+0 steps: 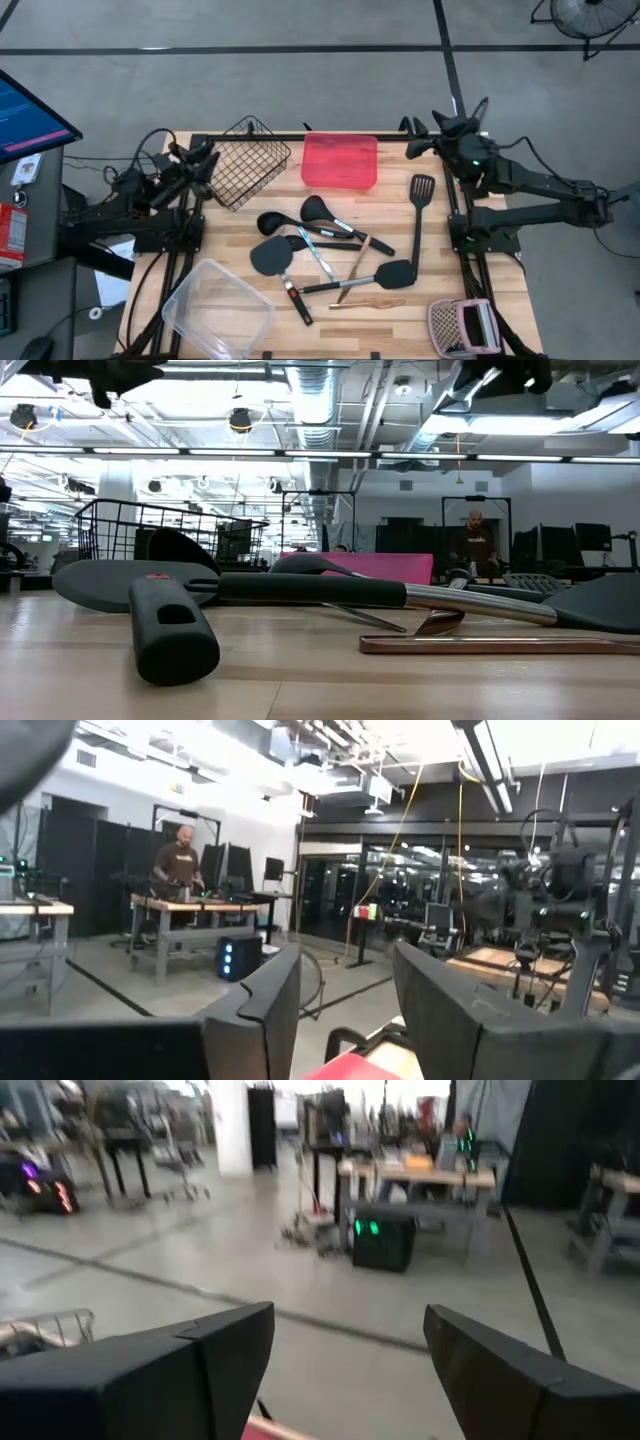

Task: Pick & Place Kitchen Items
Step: Put the slotted spatula into the wire basket

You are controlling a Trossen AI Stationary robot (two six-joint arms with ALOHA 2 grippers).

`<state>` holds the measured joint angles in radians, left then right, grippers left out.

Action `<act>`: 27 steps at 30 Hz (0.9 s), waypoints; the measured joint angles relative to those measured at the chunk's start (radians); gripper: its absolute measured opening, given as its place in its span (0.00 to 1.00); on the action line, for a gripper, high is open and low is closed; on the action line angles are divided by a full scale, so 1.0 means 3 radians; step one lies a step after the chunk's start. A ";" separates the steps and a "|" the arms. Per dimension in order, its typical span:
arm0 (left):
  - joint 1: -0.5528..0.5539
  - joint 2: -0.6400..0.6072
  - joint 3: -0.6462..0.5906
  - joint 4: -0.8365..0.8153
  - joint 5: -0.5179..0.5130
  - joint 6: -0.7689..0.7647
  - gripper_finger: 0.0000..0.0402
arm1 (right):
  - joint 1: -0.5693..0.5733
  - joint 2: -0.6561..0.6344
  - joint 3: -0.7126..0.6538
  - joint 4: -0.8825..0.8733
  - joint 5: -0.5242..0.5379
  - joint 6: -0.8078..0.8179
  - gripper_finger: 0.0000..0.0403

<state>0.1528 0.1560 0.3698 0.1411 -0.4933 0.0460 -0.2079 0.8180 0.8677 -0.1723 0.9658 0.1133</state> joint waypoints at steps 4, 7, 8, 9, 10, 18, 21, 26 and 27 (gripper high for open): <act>0.0000 -0.0039 -0.0004 -0.0179 0.0002 0.0085 0.35 | -0.0168 0.0163 0.0118 -0.0383 -0.0172 0.0457 0.65; 0.0000 -0.0042 -0.0087 -0.0185 0.0023 0.0089 0.35 | -0.0345 0.0287 0.0164 -0.0735 -0.0451 0.0809 0.65; 0.0000 -0.0045 -0.0122 -0.0185 0.0023 0.0086 0.35 | -0.0409 0.0331 0.0174 -0.0833 -0.0554 0.0919 0.65; 0.0000 -0.0045 -0.0160 -0.0186 0.0019 0.0081 0.35 | -0.0469 0.0372 0.0179 -0.0886 -0.0665 0.1008 0.65; 0.0000 -0.0044 -0.0188 -0.0189 0.0015 0.0062 0.35 | -0.0526 0.0414 0.0179 -0.0949 -0.0779 0.1080 0.65; 0.0000 -0.0045 -0.0405 -0.0156 0.0013 -0.0183 0.35 | -0.0877 0.0767 0.0179 -0.1219 -0.1343 0.1470 0.65; 0.0000 -0.0044 -0.0524 -0.0115 0.0014 -0.0264 0.35 | -0.1001 0.0898 0.0179 -0.1461 -0.1534 0.1686 0.65; 0.0000 -0.0044 -0.0727 0.0084 0.0013 -0.0359 0.35 | -0.1118 0.1099 0.0179 -0.1727 -0.1801 0.1889 0.65; 0.0000 -0.0044 -0.0777 0.0162 0.0014 -0.0368 0.35 | -0.1131 0.1136 0.0179 -0.1752 -0.1833 0.1917 0.65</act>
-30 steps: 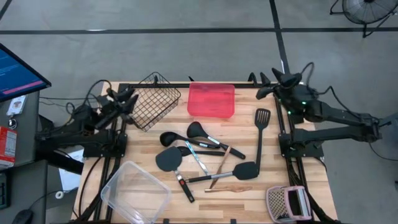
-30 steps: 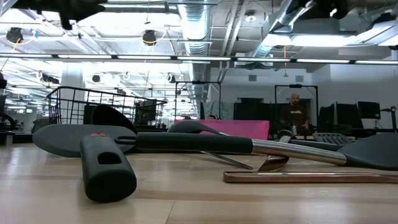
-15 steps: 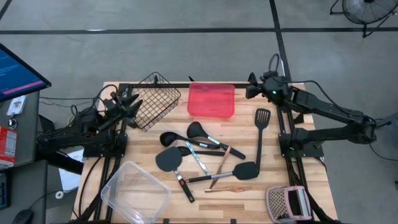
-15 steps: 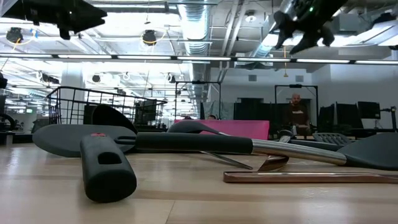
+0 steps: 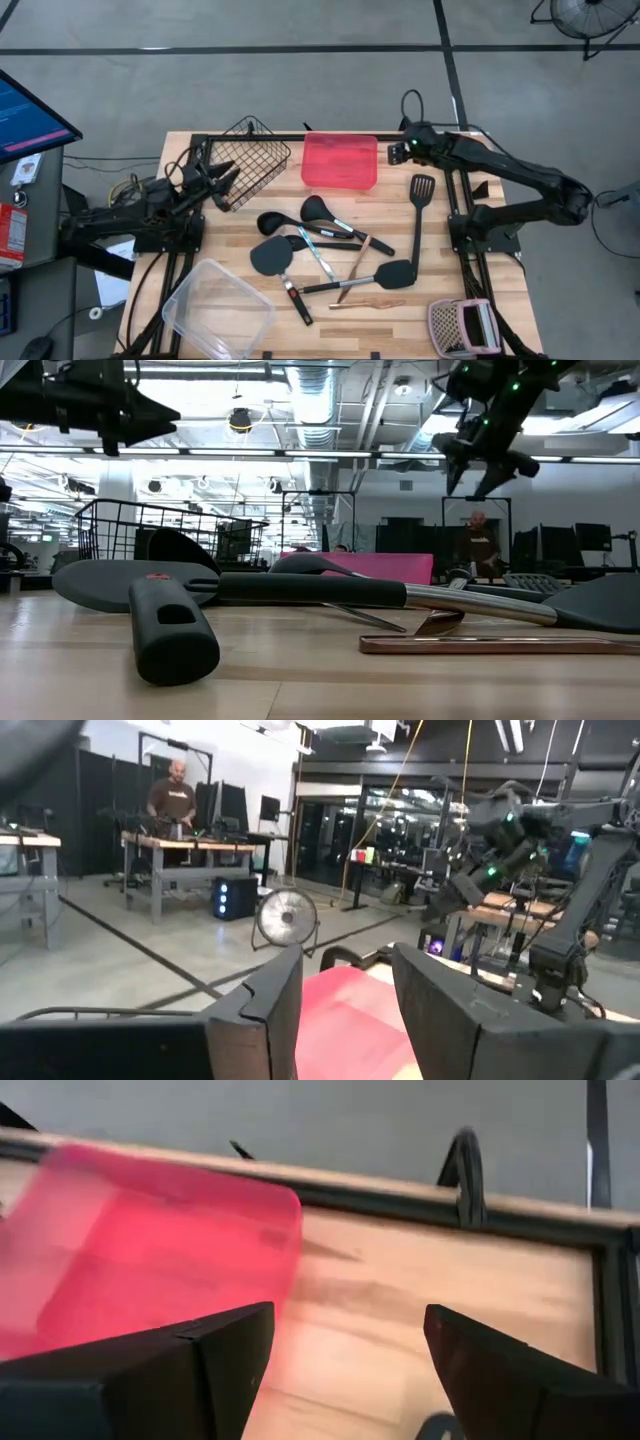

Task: Pick & Place Kitchen Items
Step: Put the slotted spatula into the wire basket

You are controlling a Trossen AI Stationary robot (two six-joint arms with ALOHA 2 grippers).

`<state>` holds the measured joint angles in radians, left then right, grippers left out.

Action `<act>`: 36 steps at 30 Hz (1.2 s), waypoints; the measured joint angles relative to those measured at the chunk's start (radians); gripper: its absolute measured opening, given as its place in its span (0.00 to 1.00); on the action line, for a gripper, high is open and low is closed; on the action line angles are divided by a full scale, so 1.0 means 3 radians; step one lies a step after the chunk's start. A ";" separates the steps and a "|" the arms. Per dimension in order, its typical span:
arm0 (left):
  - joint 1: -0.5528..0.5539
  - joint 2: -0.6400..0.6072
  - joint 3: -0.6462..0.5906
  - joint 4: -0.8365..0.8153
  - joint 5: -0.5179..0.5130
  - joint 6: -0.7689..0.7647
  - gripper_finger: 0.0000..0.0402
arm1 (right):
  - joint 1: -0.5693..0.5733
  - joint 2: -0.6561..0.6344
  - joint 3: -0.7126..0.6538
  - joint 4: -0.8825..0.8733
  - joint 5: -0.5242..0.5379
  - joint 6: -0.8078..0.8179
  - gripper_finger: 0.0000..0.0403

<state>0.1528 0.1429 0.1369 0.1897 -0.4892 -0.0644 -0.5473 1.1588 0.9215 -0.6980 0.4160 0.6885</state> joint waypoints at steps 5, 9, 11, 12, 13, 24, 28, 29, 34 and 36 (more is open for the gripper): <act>0.0000 -0.0001 -0.0230 0.0368 0.0000 -0.0063 0.35 | -0.0065 0.0133 0.0000 -0.0192 -0.0027 0.0276 0.65; 0.0000 0.0000 -0.0365 0.0501 -0.0006 -0.0090 0.35 | -0.0127 0.0245 0.0000 -0.0492 -0.0099 0.0405 0.65; 0.0000 -0.0001 -0.0429 0.0599 -0.0011 -0.0102 0.35 | -0.0157 0.0304 0.0000 -0.0638 -0.0114 0.0458 0.65; -0.0001 -0.0001 -0.0435 0.0579 -0.0032 -0.0141 0.35 | -0.0164 0.0334 0.0000 -0.0694 -0.0118 0.0493 0.65; 0.0000 0.0004 -0.0435 0.0574 -0.0037 -0.0166 0.35 | -0.0176 0.0369 0.0000 -0.0742 -0.0135 0.0521 0.65; 0.0000 0.0005 -0.0435 0.0573 -0.0055 -0.0241 0.35 | -0.0118 0.0938 0.0000 -0.1121 -0.0482 0.0692 0.65; 0.0000 0.0005 -0.0435 0.0573 -0.0053 -0.0241 0.35 | -0.0052 0.1104 0.0000 -0.1171 -0.0643 0.0740 0.65; 0.0000 0.0005 -0.0435 0.0571 -0.0053 -0.0241 0.35 | -0.0025 0.1137 0.0000 -0.1171 -0.0682 0.0742 0.65; 0.0000 0.0005 -0.0435 0.0570 -0.0055 -0.0251 0.35 | 0.0140 0.1297 -0.0001 -0.1294 -0.0796 0.0846 0.65; -0.0001 0.0005 -0.0435 0.0570 -0.0054 -0.0251 0.35 | 0.0198 0.1347 -0.0001 -0.1374 -0.0802 0.0930 0.65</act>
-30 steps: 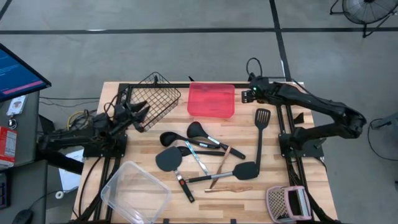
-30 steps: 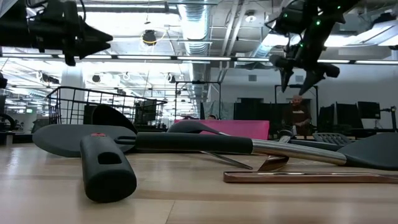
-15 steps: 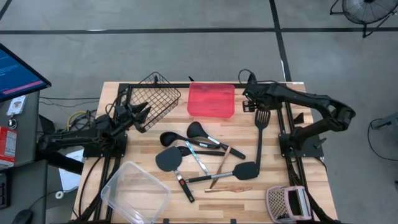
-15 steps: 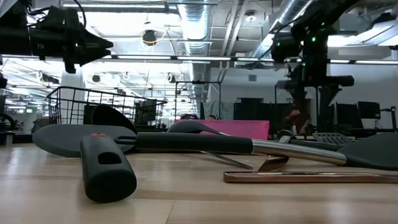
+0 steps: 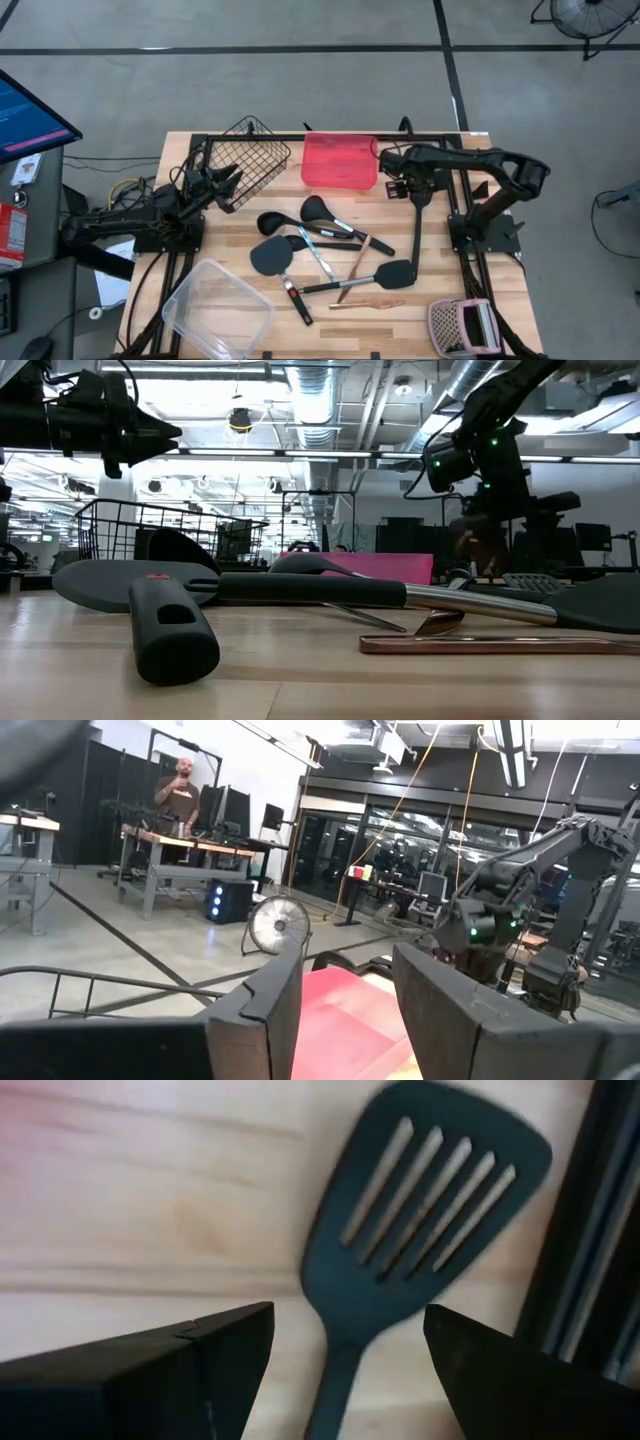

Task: Pick & Place Kitchen Items
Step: Put the slotted spatula into the wire basket

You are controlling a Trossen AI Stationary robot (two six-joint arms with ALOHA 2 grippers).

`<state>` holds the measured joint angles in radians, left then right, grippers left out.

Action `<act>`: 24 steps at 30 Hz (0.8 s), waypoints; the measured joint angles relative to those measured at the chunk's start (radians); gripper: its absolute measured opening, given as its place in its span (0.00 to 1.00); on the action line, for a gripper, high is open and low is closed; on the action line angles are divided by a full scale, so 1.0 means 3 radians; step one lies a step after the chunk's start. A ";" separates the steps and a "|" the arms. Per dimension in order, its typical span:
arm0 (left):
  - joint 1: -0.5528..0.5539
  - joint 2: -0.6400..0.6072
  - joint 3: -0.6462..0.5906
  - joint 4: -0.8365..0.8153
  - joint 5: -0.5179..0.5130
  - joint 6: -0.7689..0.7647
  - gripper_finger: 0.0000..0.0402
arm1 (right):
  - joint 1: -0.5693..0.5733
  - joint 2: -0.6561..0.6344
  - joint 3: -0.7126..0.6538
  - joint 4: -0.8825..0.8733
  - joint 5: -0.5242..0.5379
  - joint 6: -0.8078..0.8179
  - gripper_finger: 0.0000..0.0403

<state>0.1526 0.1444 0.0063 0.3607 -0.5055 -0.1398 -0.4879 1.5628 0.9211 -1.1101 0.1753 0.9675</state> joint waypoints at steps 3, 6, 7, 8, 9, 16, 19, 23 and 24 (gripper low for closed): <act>0.0001 0.0000 0.0000 0.0000 0.0001 0.0000 0.35 | 0.0074 0.0055 -0.0001 -0.0129 -0.0089 0.0109 0.65; 0.0001 0.0000 0.0000 -0.0001 0.0001 0.0001 0.35 | 0.0170 0.0086 -0.0001 -0.0141 -0.0187 0.0205 0.65; 0.0001 0.0000 0.0000 -0.0002 0.0001 0.0003 0.35 | 0.0205 0.0096 -0.0001 -0.0139 -0.0228 0.0239 0.65; 0.0000 0.0000 0.0000 -0.0004 0.0001 0.0003 0.35 | 0.0244 0.0099 -0.0005 -0.0138 -0.0243 0.0266 0.65; 0.0000 0.0000 0.0000 -0.0004 0.0001 0.0004 0.35 | 0.0282 0.0097 -0.0020 -0.0132 -0.0256 0.0295 0.65; 0.0000 0.0001 0.0000 -0.0005 0.0001 0.0094 0.35 | 0.0468 0.0061 -0.0302 0.0003 -0.0546 0.0467 0.65; 0.0000 0.0001 0.0000 -0.0004 0.0001 0.0098 0.35 | 0.0495 0.0062 -0.0429 0.0238 -0.0671 0.0483 0.65; 0.0000 0.0001 0.0000 -0.0004 0.0002 0.0099 0.35 | 0.0536 0.0082 -0.0535 0.0509 -0.0715 0.0507 0.65; 0.0000 0.0001 0.0000 -0.0005 0.0002 0.0099 0.35 | 0.0535 0.0082 -0.0536 0.0508 -0.0720 0.0507 0.65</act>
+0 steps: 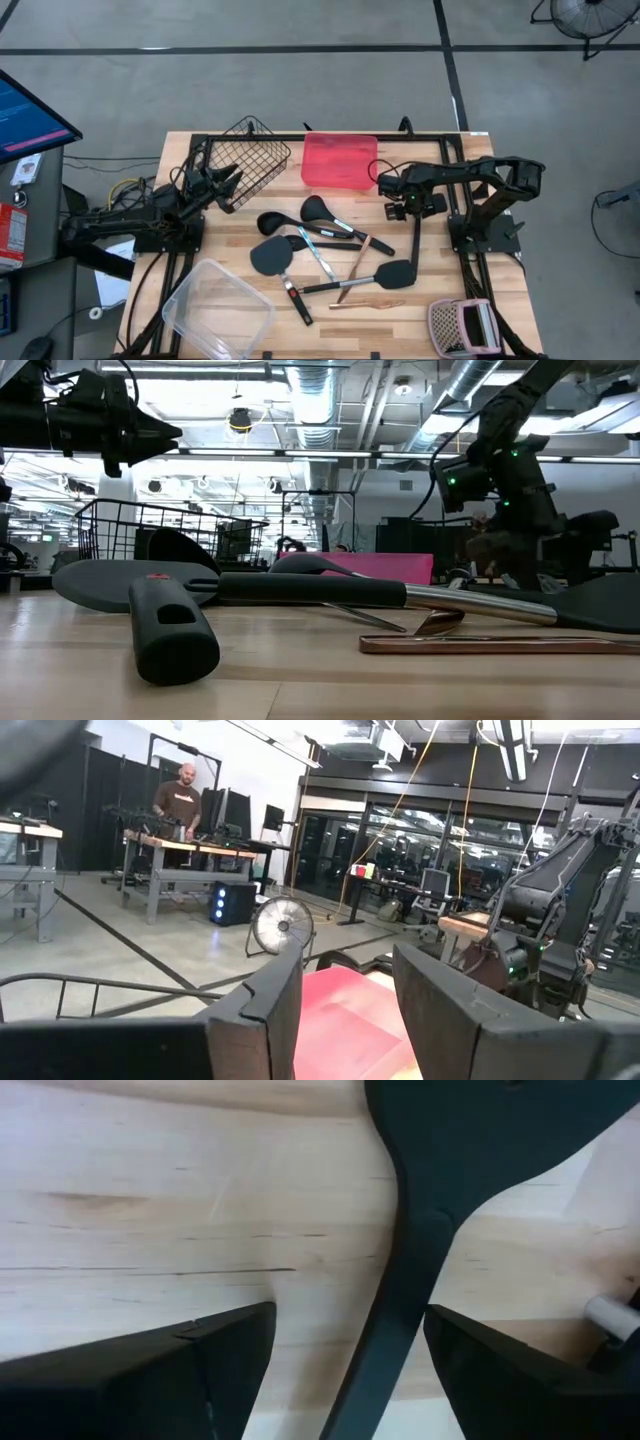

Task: Pick & Place Kitchen Items
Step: Put the slotted spatula into the wire basket

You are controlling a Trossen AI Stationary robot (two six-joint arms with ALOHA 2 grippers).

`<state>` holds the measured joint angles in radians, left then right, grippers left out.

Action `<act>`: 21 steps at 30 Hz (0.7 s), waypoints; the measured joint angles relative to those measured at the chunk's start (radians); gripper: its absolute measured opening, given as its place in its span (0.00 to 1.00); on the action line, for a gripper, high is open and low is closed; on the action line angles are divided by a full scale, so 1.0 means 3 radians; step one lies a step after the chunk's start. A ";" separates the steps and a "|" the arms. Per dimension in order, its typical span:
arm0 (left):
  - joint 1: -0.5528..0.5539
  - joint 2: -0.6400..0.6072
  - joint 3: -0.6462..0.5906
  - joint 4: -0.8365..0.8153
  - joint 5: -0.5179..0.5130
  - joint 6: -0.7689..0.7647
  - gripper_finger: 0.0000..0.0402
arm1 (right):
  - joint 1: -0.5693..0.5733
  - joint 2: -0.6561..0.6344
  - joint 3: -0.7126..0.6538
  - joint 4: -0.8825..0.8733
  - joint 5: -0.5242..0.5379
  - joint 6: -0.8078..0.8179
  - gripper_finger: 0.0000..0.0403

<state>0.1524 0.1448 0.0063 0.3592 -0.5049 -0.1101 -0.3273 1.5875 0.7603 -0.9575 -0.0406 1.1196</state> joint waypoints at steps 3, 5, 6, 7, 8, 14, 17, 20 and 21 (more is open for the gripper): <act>0.0001 0.0000 0.0000 0.0001 0.0000 0.0000 0.35 | -0.0001 0.0001 0.0002 -0.0030 0.0015 0.0012 0.65; 0.0000 0.0000 0.0000 0.0001 0.0000 -0.0001 0.35 | -0.0001 -0.0007 -0.0001 -0.0046 0.0030 0.0041 0.65; 0.0000 0.0000 0.0000 0.0002 0.0000 -0.0001 0.35 | -0.0001 -0.0008 -0.0001 -0.0049 0.0033 0.0041 0.65; 0.0000 0.0000 0.0000 0.0004 0.0000 -0.0001 0.35 | -0.0001 -0.0006 -0.0001 -0.0048 0.0033 0.0037 0.65; 0.0000 0.0000 0.0000 0.0004 0.0000 -0.0001 0.35 | 0.0002 -0.0006 -0.0002 -0.0047 0.0034 0.0036 0.65; 0.0001 0.0000 0.0000 0.0005 0.0000 0.0000 0.35 | 0.0003 0.0006 -0.0004 -0.0021 0.0038 0.0028 0.65; 0.0001 0.0000 0.0000 0.0005 0.0000 -0.0001 0.35 | 0.0021 0.0006 -0.0004 -0.0020 0.0051 0.0085 0.65; 0.0001 0.0000 0.0000 0.0006 0.0000 0.0000 0.35 | 0.0048 0.0008 -0.0008 -0.0020 0.0085 0.0103 0.65; 0.0000 0.0000 0.0000 0.0005 0.0000 -0.0001 0.35 | 0.0062 0.0008 -0.0008 -0.0020 0.0085 0.0110 0.65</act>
<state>0.1524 0.1448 0.0063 0.3608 -0.5049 -0.1104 -0.3086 1.5898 0.7578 -0.9634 -0.0150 1.1526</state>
